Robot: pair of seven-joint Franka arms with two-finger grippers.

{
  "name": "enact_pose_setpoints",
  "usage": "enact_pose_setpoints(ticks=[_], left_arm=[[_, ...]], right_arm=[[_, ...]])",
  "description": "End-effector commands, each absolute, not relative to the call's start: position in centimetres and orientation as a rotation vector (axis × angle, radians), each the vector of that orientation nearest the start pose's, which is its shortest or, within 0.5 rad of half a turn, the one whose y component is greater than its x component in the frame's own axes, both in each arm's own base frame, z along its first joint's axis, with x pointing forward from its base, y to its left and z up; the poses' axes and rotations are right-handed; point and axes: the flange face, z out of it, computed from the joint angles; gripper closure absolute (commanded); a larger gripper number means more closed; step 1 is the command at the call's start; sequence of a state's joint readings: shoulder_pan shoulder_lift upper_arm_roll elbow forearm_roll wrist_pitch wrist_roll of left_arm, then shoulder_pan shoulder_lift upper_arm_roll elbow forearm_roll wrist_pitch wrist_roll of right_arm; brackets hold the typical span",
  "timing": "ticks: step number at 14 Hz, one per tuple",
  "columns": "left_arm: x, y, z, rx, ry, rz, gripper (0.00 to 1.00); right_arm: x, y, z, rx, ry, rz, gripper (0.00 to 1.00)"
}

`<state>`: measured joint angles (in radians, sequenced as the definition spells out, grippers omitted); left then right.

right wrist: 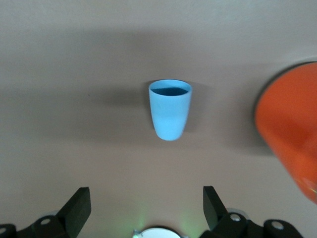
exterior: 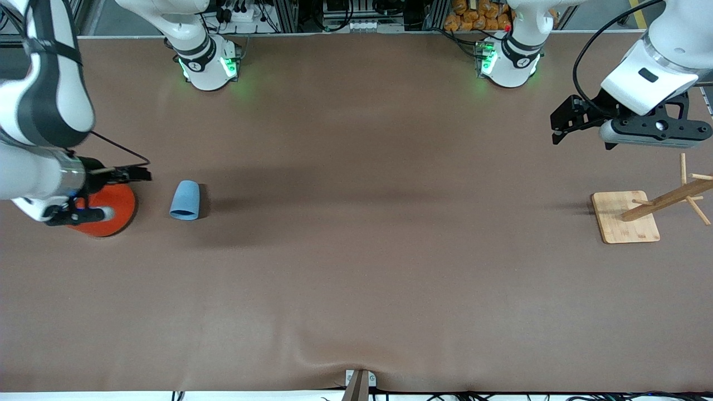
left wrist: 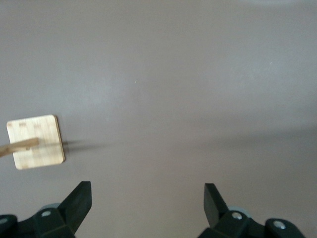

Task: Flip cup
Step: 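Reach the right gripper down to the blue cup beside the orange can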

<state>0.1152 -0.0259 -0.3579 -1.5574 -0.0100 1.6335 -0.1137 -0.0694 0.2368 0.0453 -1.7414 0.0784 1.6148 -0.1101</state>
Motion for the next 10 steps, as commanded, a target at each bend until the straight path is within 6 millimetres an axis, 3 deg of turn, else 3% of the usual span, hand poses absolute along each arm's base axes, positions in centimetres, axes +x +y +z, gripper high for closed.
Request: enact_pose_setpoints(ticks=[1, 6, 10], left_arm=[[54.7, -15.9, 65.3, -3.166, 0.276, -0.182, 0.00], [54.9, -15.7, 64.4, -3.151, 0.280, -0.152, 0.00], [55.4, -15.3, 63.7, -3.156, 0.265, -0.130, 0.00]], right_arm=[[55.9, -0.8, 38.0, -2.971, -0.064, 0.473, 0.00], [53.2, -0.5, 30.8, -3.027, -0.076, 0.276, 0.00], [52.0, -1.6, 27.6, -3.041, -0.183, 0.149, 0.00]])
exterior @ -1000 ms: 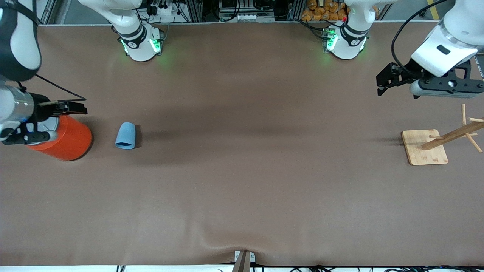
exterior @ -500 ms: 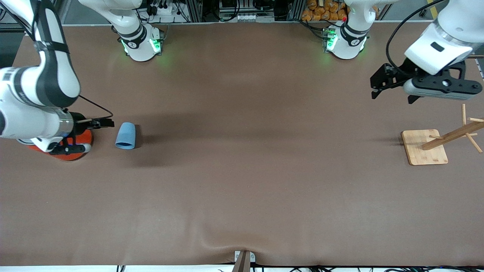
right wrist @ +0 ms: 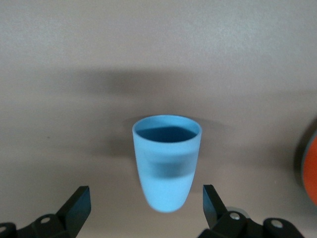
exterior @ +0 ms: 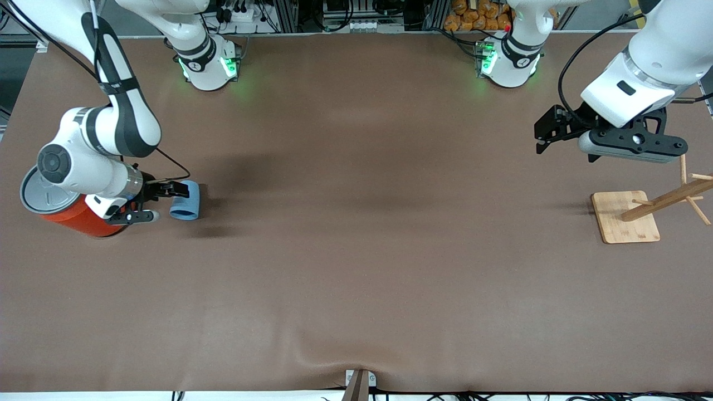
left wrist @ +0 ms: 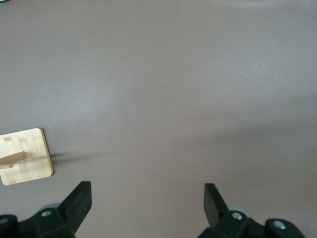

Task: Flip cup
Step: 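Reach the right gripper down to the blue cup beside the orange can, then close the right gripper around the blue cup's body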

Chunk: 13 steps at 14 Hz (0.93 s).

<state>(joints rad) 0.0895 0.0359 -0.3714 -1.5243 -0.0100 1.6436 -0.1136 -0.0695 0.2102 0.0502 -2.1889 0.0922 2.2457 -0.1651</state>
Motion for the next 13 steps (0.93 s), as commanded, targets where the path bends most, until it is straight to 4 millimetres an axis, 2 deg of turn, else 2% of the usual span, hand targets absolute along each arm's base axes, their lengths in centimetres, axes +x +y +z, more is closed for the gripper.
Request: enact_pose_setpoints(ticks=[1, 5, 13], left_arm=[[55.5, -14.8, 63.7, -3.155, 0.258, -0.128, 0.00], [55.6, -14.6, 63.6, -3.155, 0.243, -0.126, 0.00], [56.4, -13.1, 63.0, -3.160, 0.204, -0.112, 0.00]], right_arm=[[51.5, -1.9, 26.5, -3.045, -0.177, 0.133, 0.00], [50.3, -1.7, 23.1, -3.057, -0.182, 0.100, 0.00], [50.5, -2.1, 19.9, -3.063, -0.176, 0.075, 0.02]])
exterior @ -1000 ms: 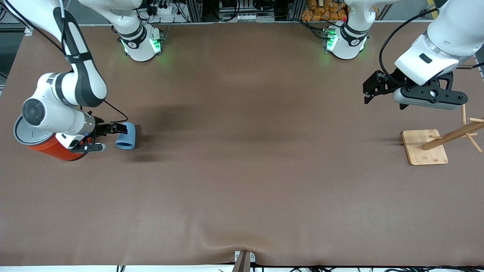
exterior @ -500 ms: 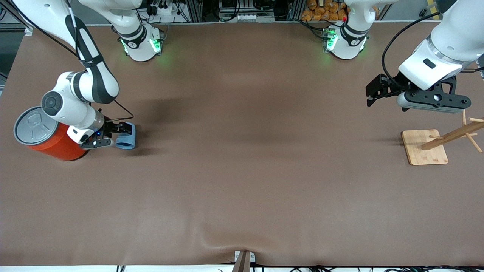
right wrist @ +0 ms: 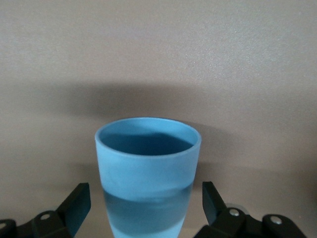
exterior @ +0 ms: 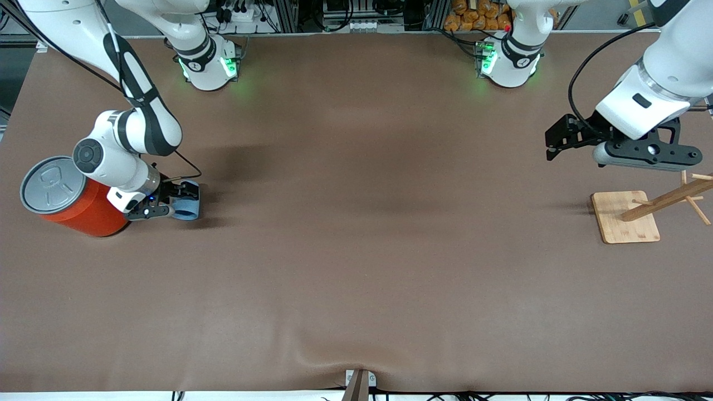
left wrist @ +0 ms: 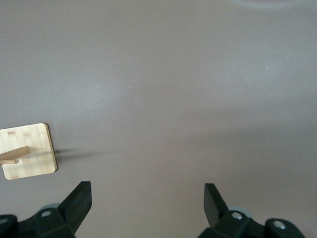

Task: Flip cup
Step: 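Close the right gripper around the blue cup's body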

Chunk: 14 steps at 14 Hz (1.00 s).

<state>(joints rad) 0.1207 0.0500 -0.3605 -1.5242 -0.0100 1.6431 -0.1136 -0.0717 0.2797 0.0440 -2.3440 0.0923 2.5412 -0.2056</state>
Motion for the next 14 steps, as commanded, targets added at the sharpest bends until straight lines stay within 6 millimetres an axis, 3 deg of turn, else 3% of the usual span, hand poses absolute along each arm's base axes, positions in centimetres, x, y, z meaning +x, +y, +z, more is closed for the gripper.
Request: enact_pose_setpoints(ticks=[1, 3, 4, 6, 8, 12, 14], left_arm=[[56.7, -12.9, 62.6, -3.162, 0.199, -0.101, 0.00], [56.9, -12.8, 62.2, -3.164, 0.194, -0.089, 0.00], [56.9, -12.7, 62.1, -3.165, 0.190, -0.086, 0.00], [57.3, -12.6, 61.3, -3.168, 0.187, -0.062, 0.00], [57.3, -12.7, 61.0, -3.168, 0.189, -0.055, 0.00], [57.6, -12.6, 60.1, -3.174, 0.197, -0.023, 0.00], [58.5, -10.9, 58.3, -3.186, 0.174, 0.032, 0.00]], right_arm=[[50.5, -2.0, 19.8, -3.063, -0.181, 0.070, 0.17], [50.6, -1.6, 20.1, -3.061, -0.193, 0.068, 0.66], [51.0, -1.2, 20.6, -3.060, -0.208, 0.056, 0.81], [52.2, 0.4, 22.0, -3.053, -0.251, 0.024, 0.95], [53.6, 2.7, 23.7, -3.024, -0.304, 0.070, 0.96], [56.9, 11.7, 31.0, -2.937, -0.522, 0.143, 0.96], [57.8, 17.3, 34.6, -2.892, -0.681, 0.116, 0.96]])
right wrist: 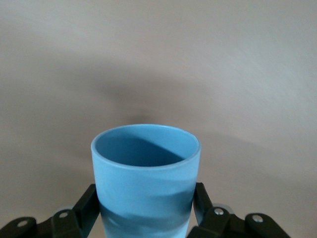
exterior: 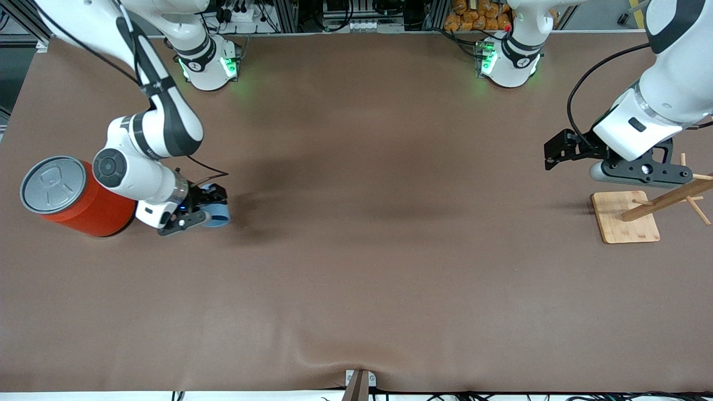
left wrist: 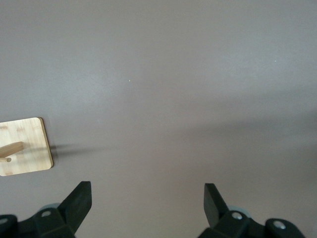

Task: Flip cup
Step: 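Lift the cup with the right gripper while the left gripper approaches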

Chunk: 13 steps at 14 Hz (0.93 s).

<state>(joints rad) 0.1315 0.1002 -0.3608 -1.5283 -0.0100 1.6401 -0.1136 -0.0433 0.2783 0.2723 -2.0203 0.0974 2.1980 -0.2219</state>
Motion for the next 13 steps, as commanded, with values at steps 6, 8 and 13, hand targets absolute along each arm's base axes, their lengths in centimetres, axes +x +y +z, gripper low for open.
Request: enact_pose_setpoints(ticks=[6, 8, 13], left_arm=[[61.4, -7.8, 50.6, -3.425, 0.122, 0.317, 0.00], [62.2, -7.5, 48.0, -3.500, 0.076, 0.415, 0.00], [63.1, -6.4, 41.2, -3.722, -0.109, 0.712, 0.00]], right_arm=[[58.4, 34.8, 38.7, -2.678, -1.193, -0.096, 0.97], [57.6, 40.9, 38.0, -2.618, -1.448, -0.147, 0.97], [53.4, 53.3, 31.5, -2.501, -2.071, -0.299, 0.96]])
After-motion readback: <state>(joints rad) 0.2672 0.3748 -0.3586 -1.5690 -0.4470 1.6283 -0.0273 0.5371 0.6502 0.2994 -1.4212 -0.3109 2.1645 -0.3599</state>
